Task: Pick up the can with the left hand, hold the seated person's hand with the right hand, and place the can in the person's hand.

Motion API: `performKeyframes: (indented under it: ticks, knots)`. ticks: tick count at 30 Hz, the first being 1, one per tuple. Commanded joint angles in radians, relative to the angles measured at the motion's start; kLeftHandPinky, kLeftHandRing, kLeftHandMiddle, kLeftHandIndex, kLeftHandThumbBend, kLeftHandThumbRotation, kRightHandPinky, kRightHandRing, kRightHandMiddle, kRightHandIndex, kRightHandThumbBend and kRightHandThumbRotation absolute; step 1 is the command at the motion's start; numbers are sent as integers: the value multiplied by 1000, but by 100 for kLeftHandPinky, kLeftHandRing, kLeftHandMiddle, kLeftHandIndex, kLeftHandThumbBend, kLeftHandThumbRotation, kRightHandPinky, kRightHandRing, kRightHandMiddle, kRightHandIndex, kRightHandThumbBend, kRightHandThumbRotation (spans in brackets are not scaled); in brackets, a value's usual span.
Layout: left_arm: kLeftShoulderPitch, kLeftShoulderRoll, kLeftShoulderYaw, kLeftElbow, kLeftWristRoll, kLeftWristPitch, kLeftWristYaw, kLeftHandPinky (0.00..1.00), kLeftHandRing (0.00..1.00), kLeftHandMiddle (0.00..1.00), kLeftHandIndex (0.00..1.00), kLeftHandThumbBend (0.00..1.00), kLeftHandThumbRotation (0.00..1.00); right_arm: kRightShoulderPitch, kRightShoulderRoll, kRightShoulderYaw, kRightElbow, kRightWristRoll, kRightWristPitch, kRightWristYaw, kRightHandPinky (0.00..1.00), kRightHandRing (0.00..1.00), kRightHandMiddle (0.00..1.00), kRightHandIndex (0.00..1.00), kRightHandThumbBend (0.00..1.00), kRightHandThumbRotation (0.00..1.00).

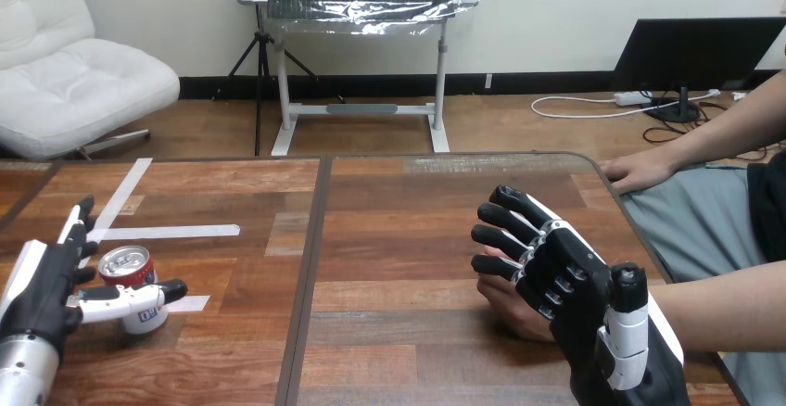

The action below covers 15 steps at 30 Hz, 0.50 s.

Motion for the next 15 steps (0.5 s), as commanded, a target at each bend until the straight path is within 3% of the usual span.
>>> performKeyframes:
  ticks: [1,15]
  knots:
    - [-81,32,-21,-7,13,-15,13,85,92,96,100,86,1,-54,-2,-13,-21,6,-26,0,79,86,87,88,96,100]
    - [-104,37,-46,28,24,9,15,82,90,94,99,85,3,-50,-3,-12,-29,5,-23,-1,79,86,87,88,96,100]
